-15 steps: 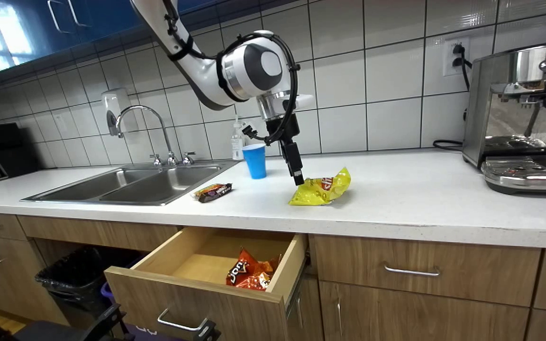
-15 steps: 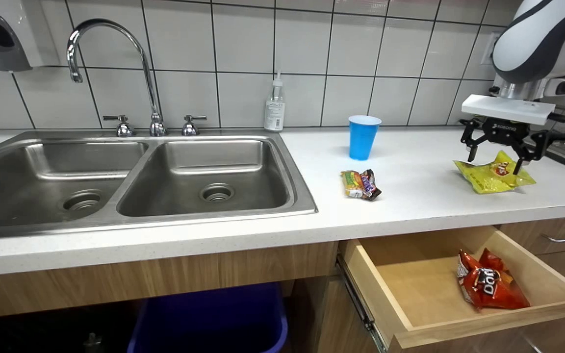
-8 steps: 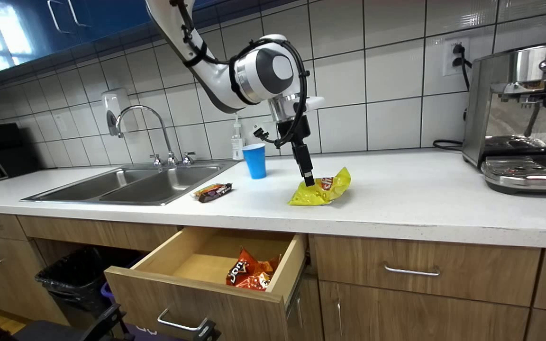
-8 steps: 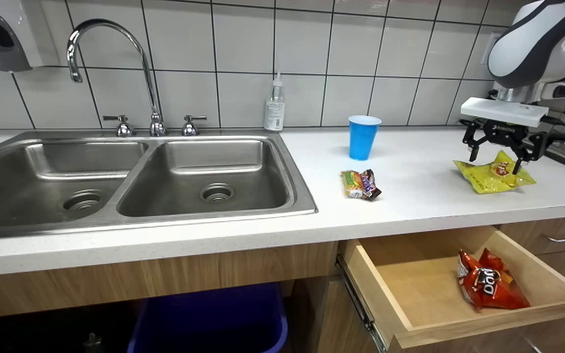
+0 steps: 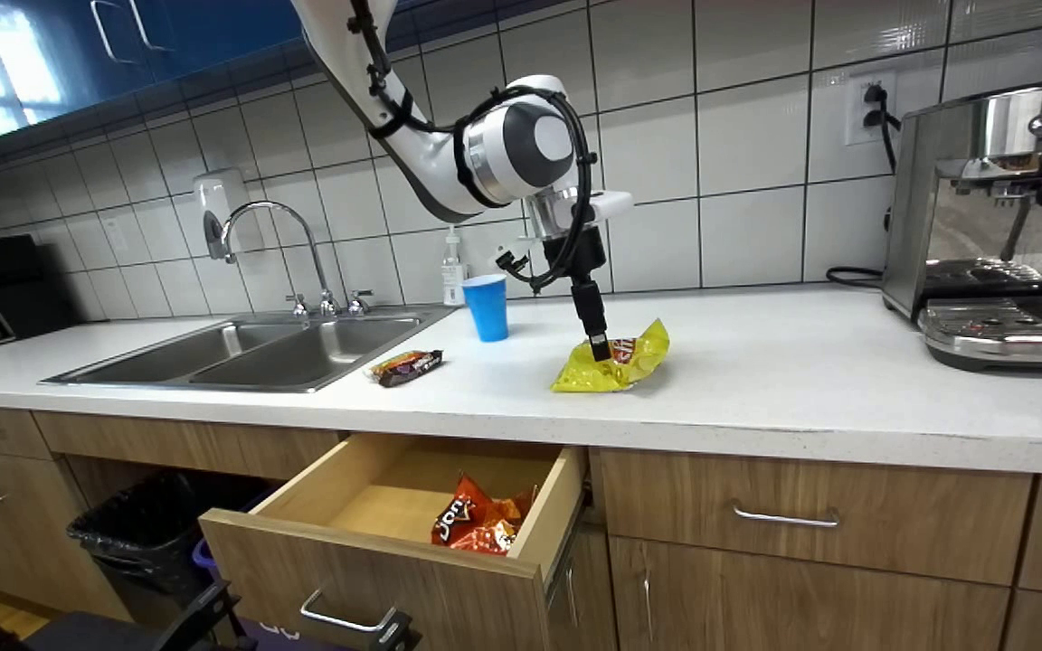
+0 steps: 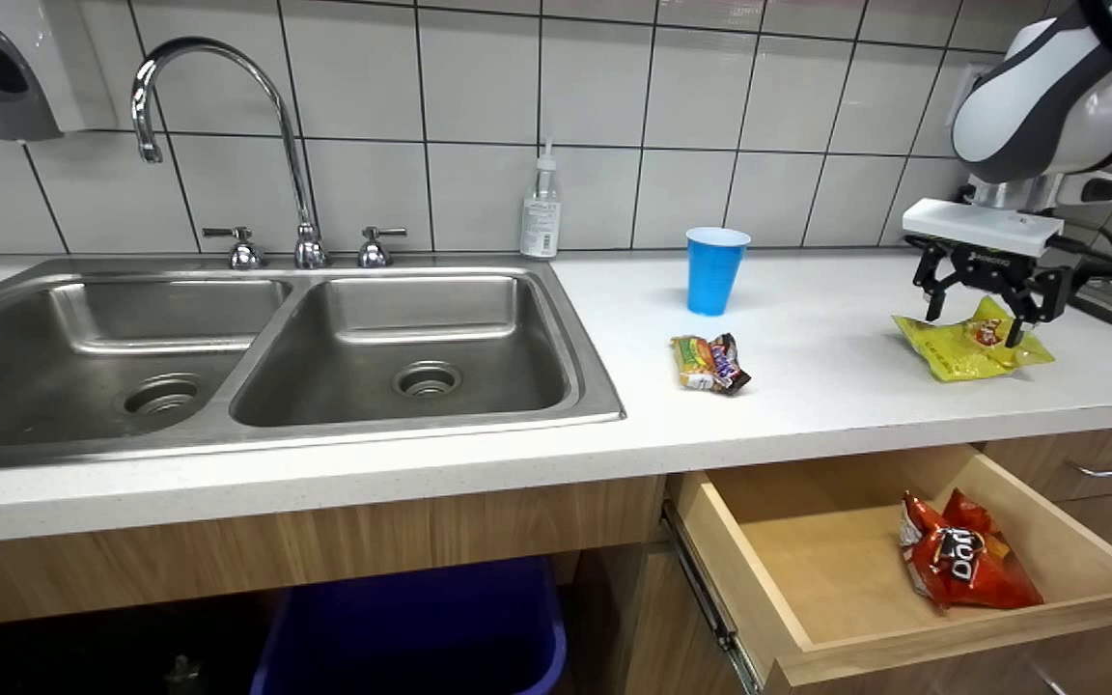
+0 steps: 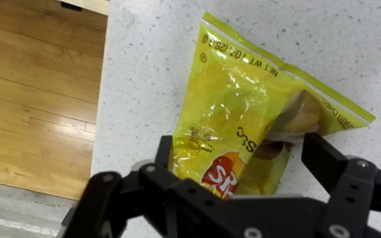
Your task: Put the red and yellow packets in the open drawer, then close the drawer
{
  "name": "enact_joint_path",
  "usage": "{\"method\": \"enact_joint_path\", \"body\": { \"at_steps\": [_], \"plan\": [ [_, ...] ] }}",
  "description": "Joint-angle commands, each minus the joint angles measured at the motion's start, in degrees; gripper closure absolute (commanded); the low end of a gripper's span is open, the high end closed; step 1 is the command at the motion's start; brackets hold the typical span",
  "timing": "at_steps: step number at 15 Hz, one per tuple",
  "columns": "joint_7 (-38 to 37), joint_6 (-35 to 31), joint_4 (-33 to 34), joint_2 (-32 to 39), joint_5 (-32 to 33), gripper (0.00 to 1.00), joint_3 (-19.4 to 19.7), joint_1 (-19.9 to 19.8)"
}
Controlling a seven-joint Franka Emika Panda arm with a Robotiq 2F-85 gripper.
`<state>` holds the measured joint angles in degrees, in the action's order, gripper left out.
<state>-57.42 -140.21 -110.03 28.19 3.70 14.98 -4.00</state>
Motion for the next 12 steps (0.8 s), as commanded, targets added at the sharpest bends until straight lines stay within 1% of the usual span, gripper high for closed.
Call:
{"method": "enact_joint_path", "body": {
  "at_steps": [1,8,10,11,12],
  "plan": [
    [-1.87,2.87,3.52,1.69,-1.31,0.00,0.52,0.03],
    [-3.11,3.76,5.16,2.34,-1.38,0.00,1.02,-0.11],
    [-3.55,3.80,5.32,2.43,-1.36,0.28,1.09,-0.12],
    [-3.66,3.79,5.34,2.45,-1.32,0.34,1.10,-0.12],
    [-3.79,3.79,5.37,2.49,-1.31,0.44,1.11,-0.12]
  ]
}}
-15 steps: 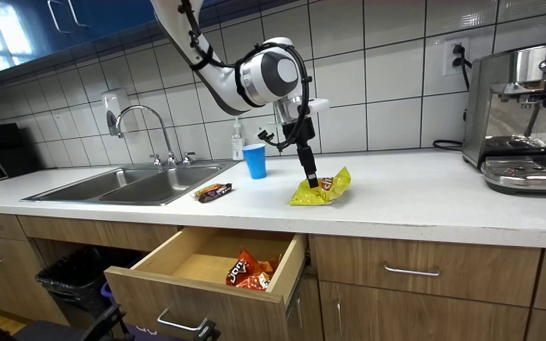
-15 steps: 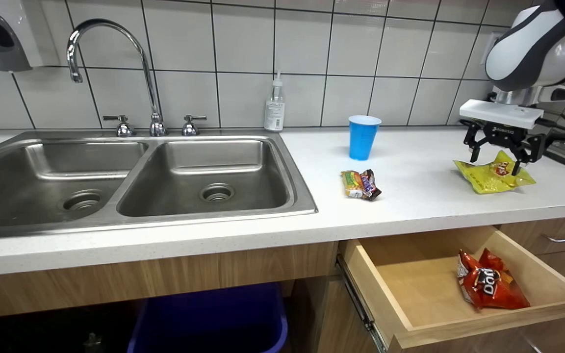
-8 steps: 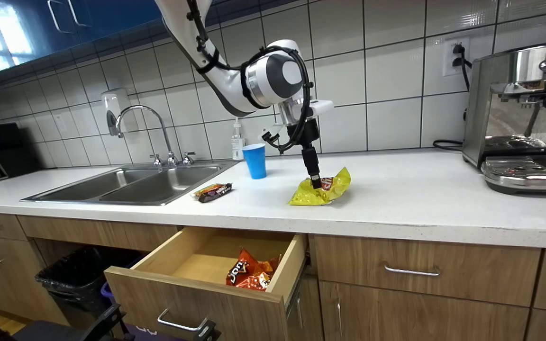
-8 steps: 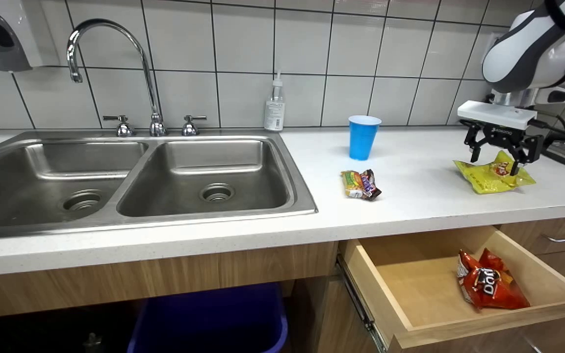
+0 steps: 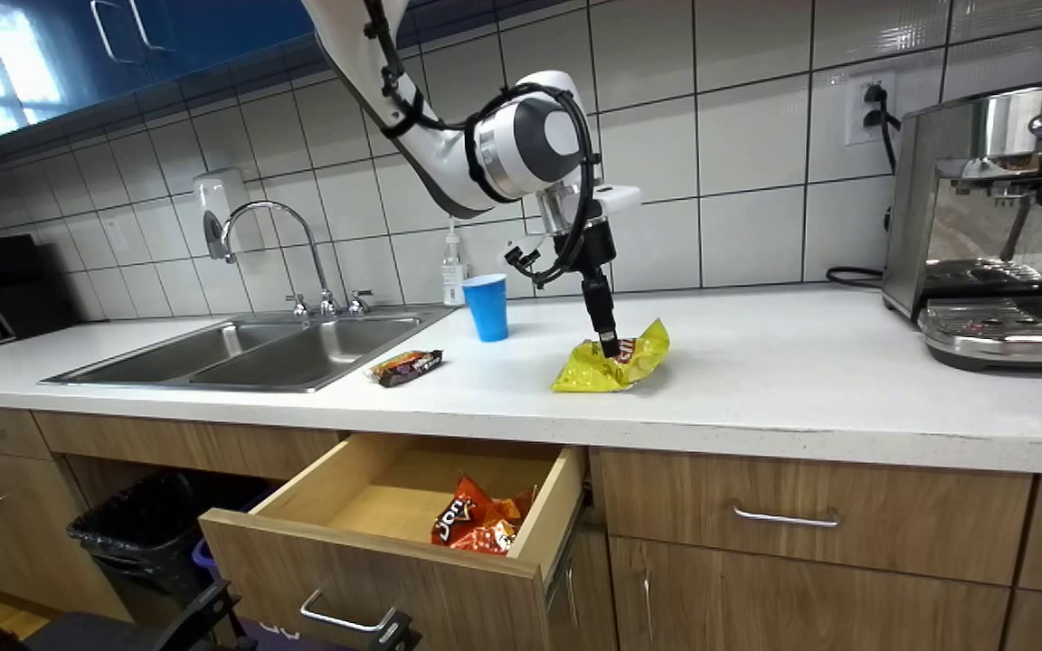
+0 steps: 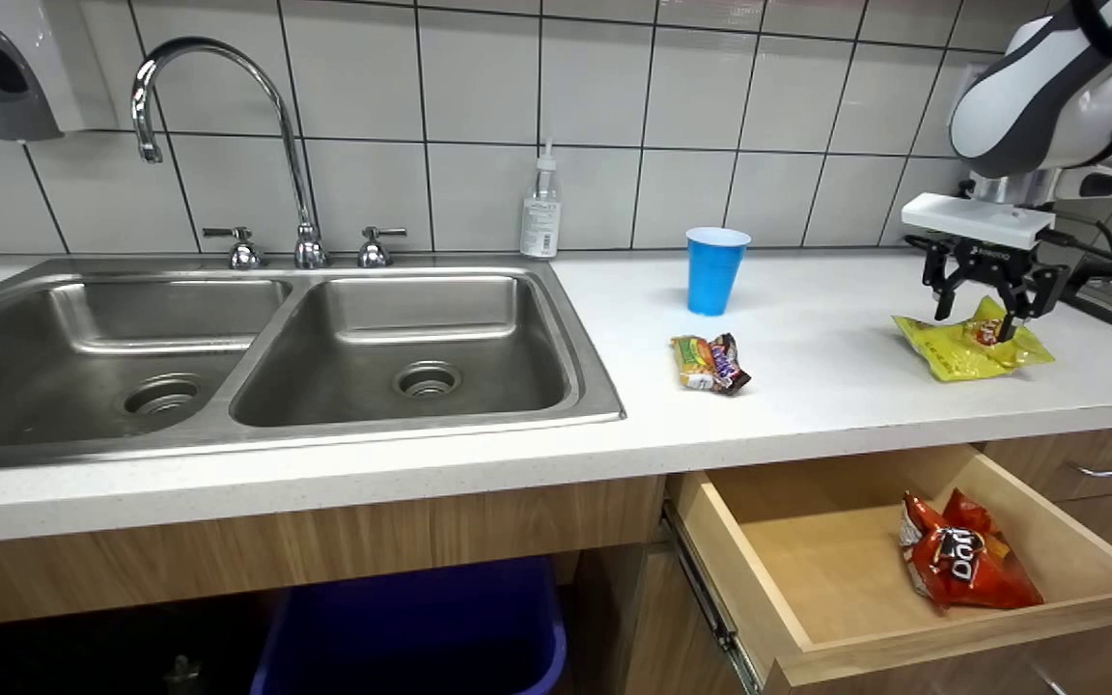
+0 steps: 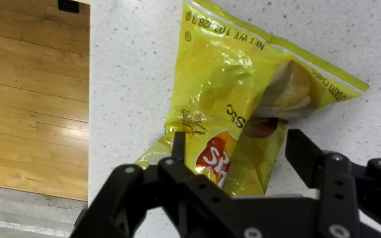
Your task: Put the red and yellow packets in the open drawer, then close the drawer
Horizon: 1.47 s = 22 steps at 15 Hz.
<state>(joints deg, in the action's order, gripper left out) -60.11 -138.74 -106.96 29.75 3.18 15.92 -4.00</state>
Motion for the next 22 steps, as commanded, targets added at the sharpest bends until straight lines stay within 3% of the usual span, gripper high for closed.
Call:
{"method": "enact_joint_path", "body": {
  "at_steps": [1,7,8,22],
  "plan": [
    [-1.18,2.31,2.33,0.97,-0.80,0.51,0.15,-0.10],
    [-1.26,2.24,1.98,0.76,-0.62,0.97,0.17,0.02],
    [-1.26,2.22,1.88,0.67,-0.56,1.00,0.20,0.05],
    [1.21,0.86,-4.29,-6.94,0.17,1.00,-0.07,0.34]
  ]
}}
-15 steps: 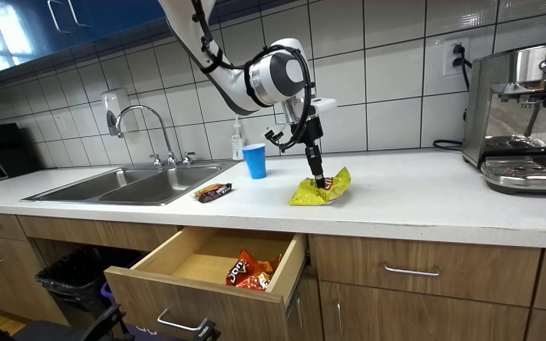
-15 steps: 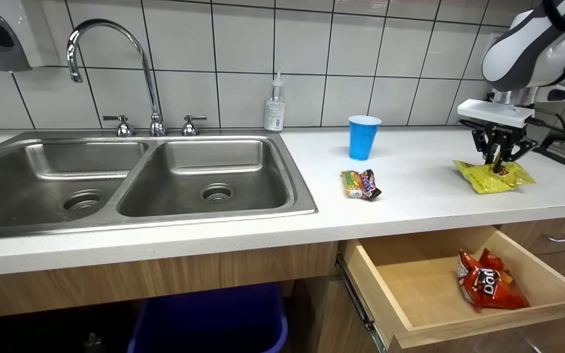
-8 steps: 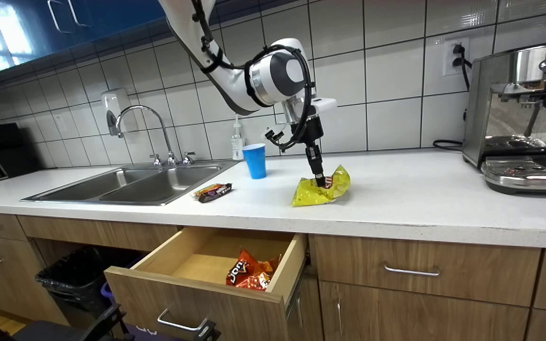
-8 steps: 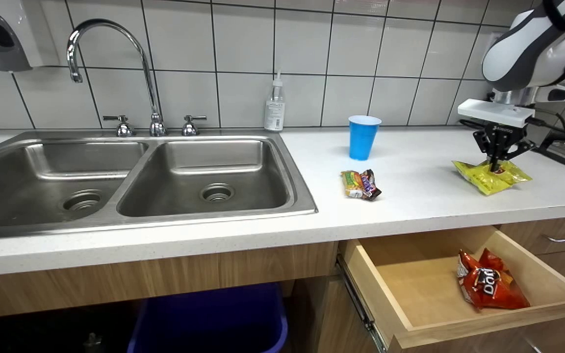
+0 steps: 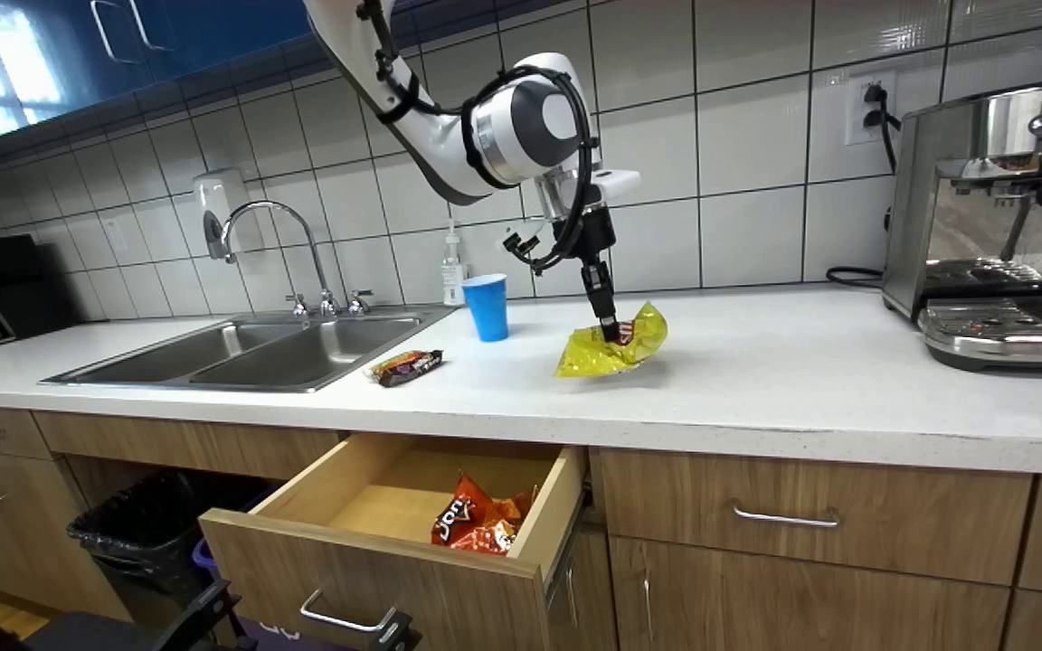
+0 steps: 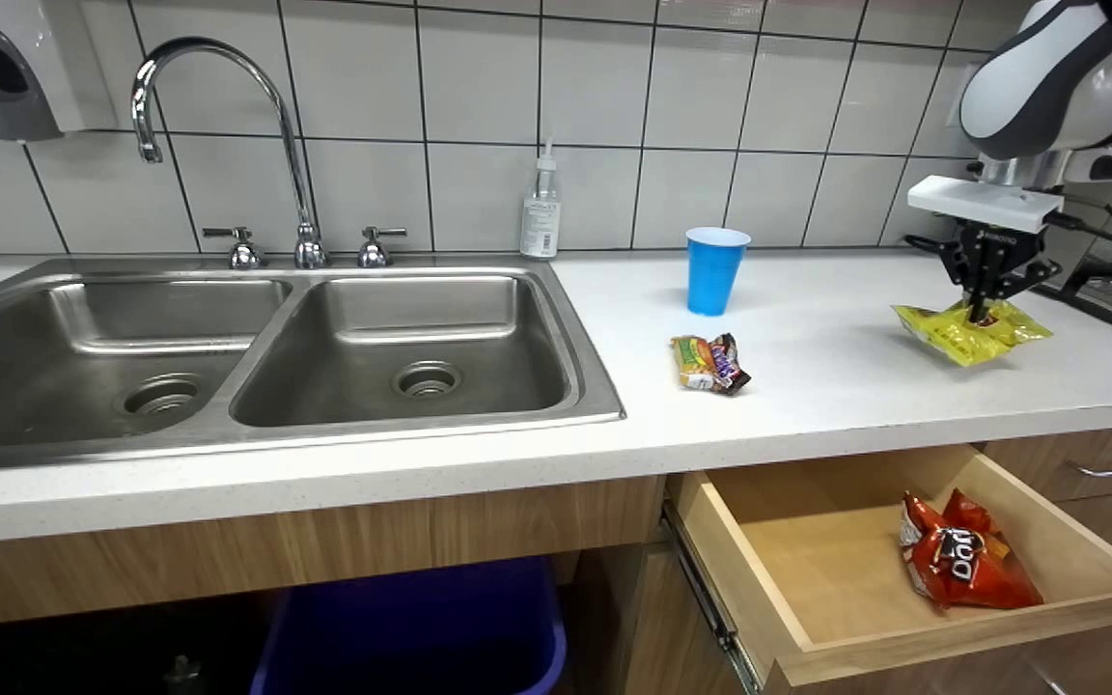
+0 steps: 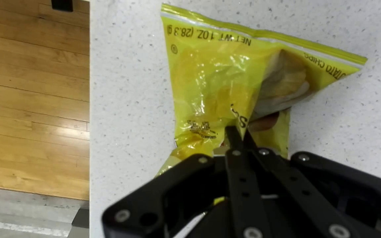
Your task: Put the red and yellow packets in the open drawer, then close the drawer
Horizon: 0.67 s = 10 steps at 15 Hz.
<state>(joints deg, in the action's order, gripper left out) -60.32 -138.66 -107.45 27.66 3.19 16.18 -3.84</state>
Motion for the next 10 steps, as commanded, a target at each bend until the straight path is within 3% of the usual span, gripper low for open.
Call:
{"method": "enact_joint_path", "body": {
  "at_steps": [1,10],
  "plan": [
    [1.87,0.58,-5.06,-6.18,0.36,1.00,-0.41,0.29],
    [8.24,-0.18,-17.16,-18.14,1.67,1.00,-1.82,0.40]
  ]
}}
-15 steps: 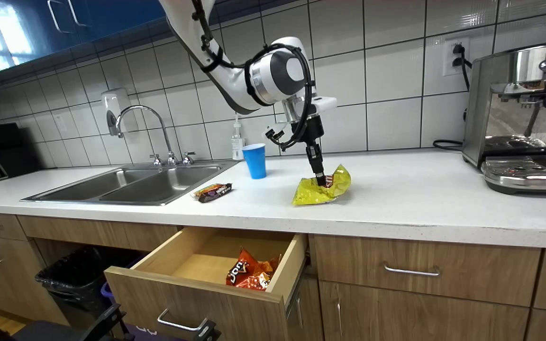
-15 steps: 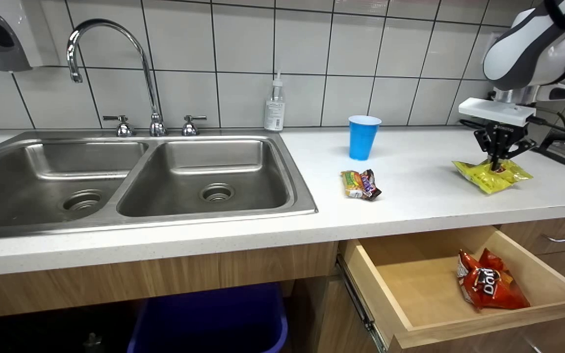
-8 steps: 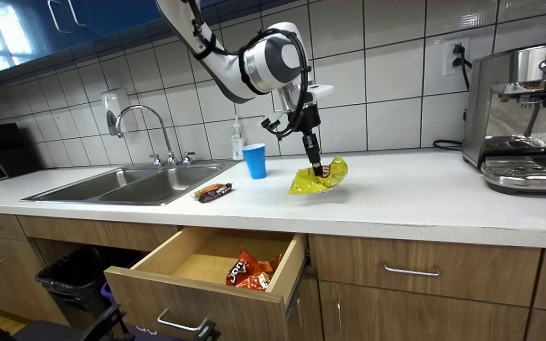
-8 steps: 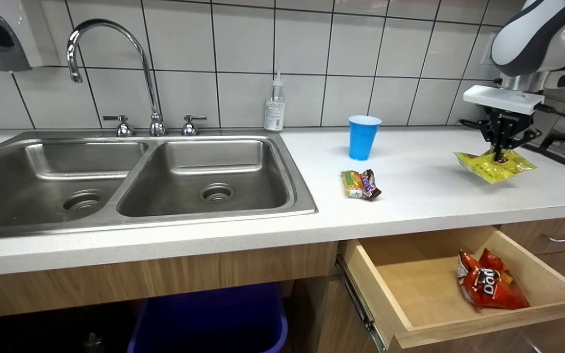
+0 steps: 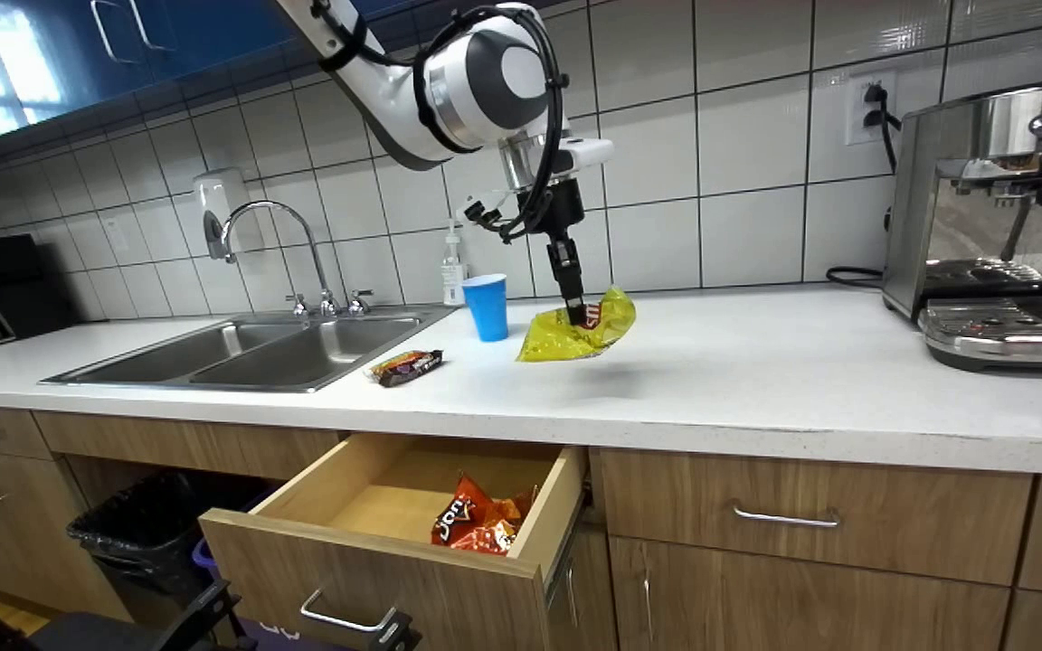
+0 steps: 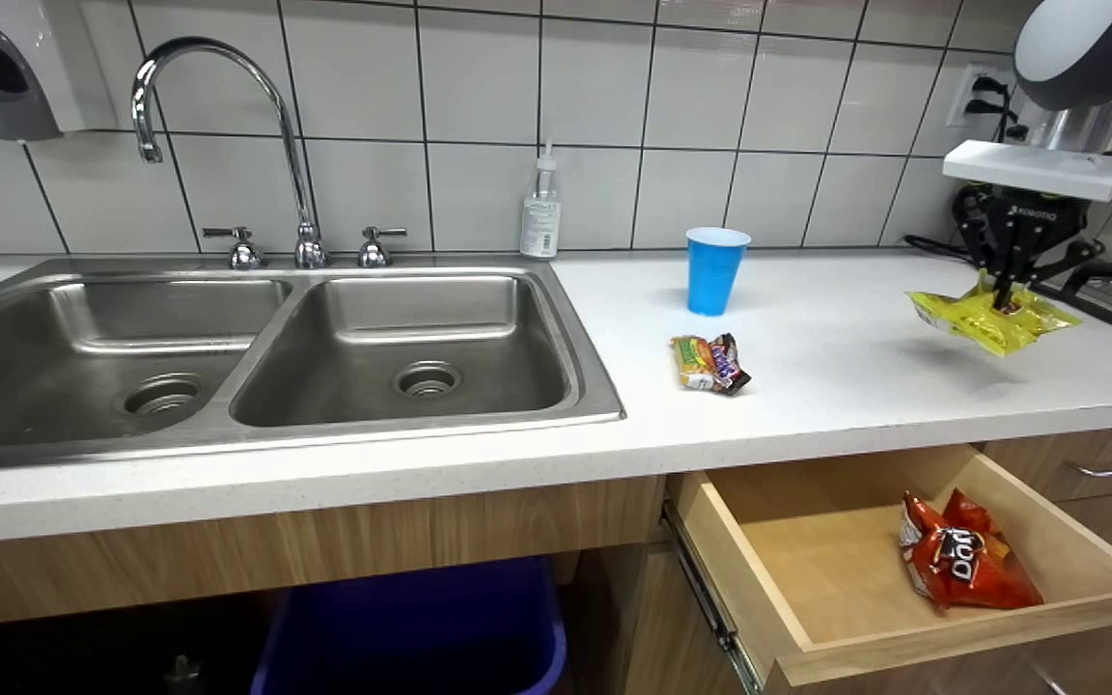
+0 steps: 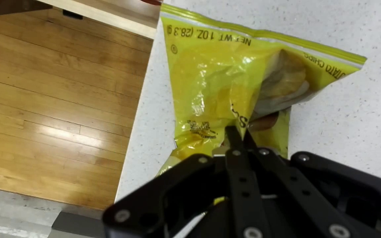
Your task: Put the red and yellow packets in the open drawer, then close the drawer
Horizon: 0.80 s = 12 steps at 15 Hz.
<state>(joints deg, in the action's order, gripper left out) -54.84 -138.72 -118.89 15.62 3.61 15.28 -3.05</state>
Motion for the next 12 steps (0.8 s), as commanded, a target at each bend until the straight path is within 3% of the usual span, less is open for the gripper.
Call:
{"method": "enact_joint_path", "body": {
  "at_steps": [1,12],
  "plan": [
    [3.63,-0.13,-7.13,-7.42,1.53,1.00,-1.13,-0.47],
    [14.40,0.38,-21.33,-19.86,1.87,1.00,-4.91,-1.34]
  ]
}}
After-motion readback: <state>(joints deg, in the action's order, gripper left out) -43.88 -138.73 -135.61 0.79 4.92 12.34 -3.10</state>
